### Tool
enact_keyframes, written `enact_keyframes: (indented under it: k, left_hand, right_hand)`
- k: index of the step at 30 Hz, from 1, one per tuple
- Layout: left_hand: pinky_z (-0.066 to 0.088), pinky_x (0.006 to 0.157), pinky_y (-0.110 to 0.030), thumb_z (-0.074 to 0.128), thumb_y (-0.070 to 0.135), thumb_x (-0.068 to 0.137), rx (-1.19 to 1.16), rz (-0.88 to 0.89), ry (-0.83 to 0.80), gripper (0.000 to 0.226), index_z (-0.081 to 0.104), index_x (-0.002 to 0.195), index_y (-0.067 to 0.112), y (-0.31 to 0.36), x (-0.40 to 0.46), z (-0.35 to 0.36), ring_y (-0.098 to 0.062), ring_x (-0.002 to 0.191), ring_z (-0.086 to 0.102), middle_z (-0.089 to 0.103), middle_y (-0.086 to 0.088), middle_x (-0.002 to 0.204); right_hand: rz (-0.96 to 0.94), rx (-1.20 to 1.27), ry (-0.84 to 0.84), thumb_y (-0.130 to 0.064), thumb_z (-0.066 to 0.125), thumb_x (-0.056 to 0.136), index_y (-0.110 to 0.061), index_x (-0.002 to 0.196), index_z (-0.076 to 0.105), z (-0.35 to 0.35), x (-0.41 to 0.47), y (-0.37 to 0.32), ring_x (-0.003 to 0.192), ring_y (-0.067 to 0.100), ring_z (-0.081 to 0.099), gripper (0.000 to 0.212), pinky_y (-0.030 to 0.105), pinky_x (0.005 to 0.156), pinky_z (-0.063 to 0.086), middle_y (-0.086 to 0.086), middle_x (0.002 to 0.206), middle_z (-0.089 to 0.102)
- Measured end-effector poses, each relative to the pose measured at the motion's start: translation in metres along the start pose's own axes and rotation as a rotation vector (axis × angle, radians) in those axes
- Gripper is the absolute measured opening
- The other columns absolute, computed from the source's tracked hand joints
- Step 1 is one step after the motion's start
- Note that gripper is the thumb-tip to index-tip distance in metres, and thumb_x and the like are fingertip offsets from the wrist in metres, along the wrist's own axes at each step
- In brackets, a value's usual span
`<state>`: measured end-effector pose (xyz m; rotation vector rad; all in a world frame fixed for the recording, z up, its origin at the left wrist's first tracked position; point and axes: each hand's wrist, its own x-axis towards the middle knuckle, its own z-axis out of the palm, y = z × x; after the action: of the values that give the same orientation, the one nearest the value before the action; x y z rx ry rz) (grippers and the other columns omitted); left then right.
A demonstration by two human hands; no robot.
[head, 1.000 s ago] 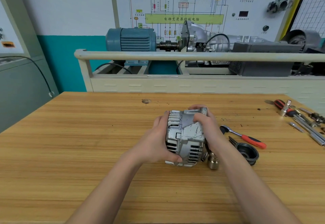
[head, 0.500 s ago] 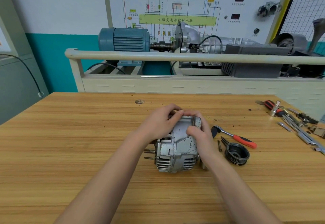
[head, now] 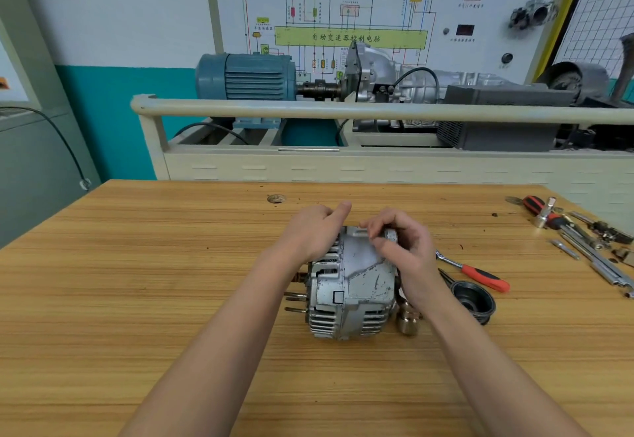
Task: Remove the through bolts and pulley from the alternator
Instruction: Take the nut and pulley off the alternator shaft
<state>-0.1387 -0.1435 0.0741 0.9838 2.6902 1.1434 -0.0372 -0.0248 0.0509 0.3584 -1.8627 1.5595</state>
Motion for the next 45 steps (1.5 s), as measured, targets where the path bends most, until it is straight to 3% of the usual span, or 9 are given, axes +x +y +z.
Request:
enact_keyframes:
  k: [2,6,12,19,22,26,34,39,45]
  left_hand:
    - [0.033,0.059,-0.033,0.030,0.055,0.099,0.059,0.039,-0.008,0.057,0.042,0.060,0.015,0.001,0.002,-0.003,-0.020,0.055,0.039,0.040,0.001,0.055]
    - [0.027,0.052,-0.031,0.030,0.057,0.098,0.239,0.093,0.005,0.061,0.037,0.053,0.016,0.002,0.002,-0.006,-0.017,0.049,0.037,0.039,0.000,0.050]
    - [0.029,0.055,-0.032,0.036,0.057,0.096,0.109,0.097,-0.005,0.055,0.043,0.060,0.016,-0.011,-0.002,-0.011,-0.017,0.055,0.039,0.042,0.000,0.058]
    - [0.028,0.060,-0.032,0.043,0.040,0.100,-0.169,0.111,0.076,0.047,0.052,0.071,0.004,-0.024,-0.008,-0.006,-0.017,0.061,0.039,0.042,-0.005,0.064]
    - [0.027,0.054,-0.029,0.047,0.039,0.098,-0.122,0.096,0.073,0.042,0.042,0.063,0.019,-0.021,-0.002,-0.006,-0.012,0.054,0.036,0.038,0.006,0.057]
    - [0.028,0.054,-0.031,0.041,0.041,0.099,0.006,0.081,0.076,0.045,0.041,0.063,0.016,-0.020,0.007,-0.007,-0.015,0.056,0.039,0.042,0.002,0.060]
    - [0.029,0.049,-0.020,0.056,0.029,0.095,-0.346,0.083,0.095,0.046,0.038,0.056,0.013,-0.028,0.019,0.000,-0.011,0.042,0.026,0.030,0.002,0.049]
    - [0.037,0.051,-0.005,0.054,0.010,0.095,-0.598,0.067,0.221,0.051,0.034,0.048,0.014,-0.035,0.026,0.017,-0.009,0.037,0.023,0.027,0.002,0.043]
    - [0.037,0.046,-0.008,0.057,0.000,0.091,-0.726,0.038,0.293,0.049,0.037,0.048,0.013,-0.043,0.034,0.026,-0.007,0.034,0.023,0.029,0.003,0.041]
  right_hand:
    - [-0.011,0.038,-0.056,-0.011,0.056,0.068,-0.011,0.070,0.056,-0.001,0.007,-0.005,0.066,0.016,0.050,0.002,0.021,0.062,0.042,-0.004,0.065,0.056]
    - [-0.003,0.121,-0.097,-0.025,0.051,0.072,-0.013,0.058,0.054,0.001,0.017,-0.007,0.049,0.013,0.041,0.019,0.022,0.050,0.036,-0.003,0.051,0.048]
    - [-0.007,0.222,0.068,-0.001,0.041,0.073,-0.005,0.038,0.045,0.009,0.017,-0.001,0.043,0.015,0.035,0.036,0.025,0.052,0.034,0.010,0.042,0.038]
    - [-0.034,0.200,0.052,-0.001,0.038,0.073,-0.005,0.042,0.048,0.007,0.016,0.001,0.044,0.019,0.037,0.034,0.030,0.054,0.035,0.009,0.043,0.042]
    - [-0.058,0.152,0.026,0.001,0.036,0.073,-0.001,0.046,0.045,0.007,0.013,0.003,0.047,0.024,0.034,0.028,0.031,0.057,0.033,0.012,0.045,0.038]
    - [-0.059,0.179,0.069,0.000,0.036,0.072,-0.004,0.044,0.044,0.008,0.011,0.003,0.047,0.025,0.032,0.030,0.031,0.060,0.033,0.008,0.045,0.038]
    - [-0.071,0.177,0.121,0.002,0.037,0.074,-0.003,0.043,0.045,0.009,0.007,0.003,0.045,0.027,0.031,0.032,0.038,0.057,0.029,0.012,0.042,0.037]
    - [-0.072,0.190,0.158,-0.007,0.045,0.078,-0.008,0.043,0.047,0.009,0.005,0.006,0.046,0.022,0.034,0.035,0.032,0.059,0.033,0.006,0.043,0.040]
    - [-0.080,0.166,0.252,-0.022,0.047,0.087,-0.002,0.043,0.041,0.014,0.004,0.010,0.043,0.026,0.031,0.049,0.023,0.061,0.039,0.011,0.041,0.036]
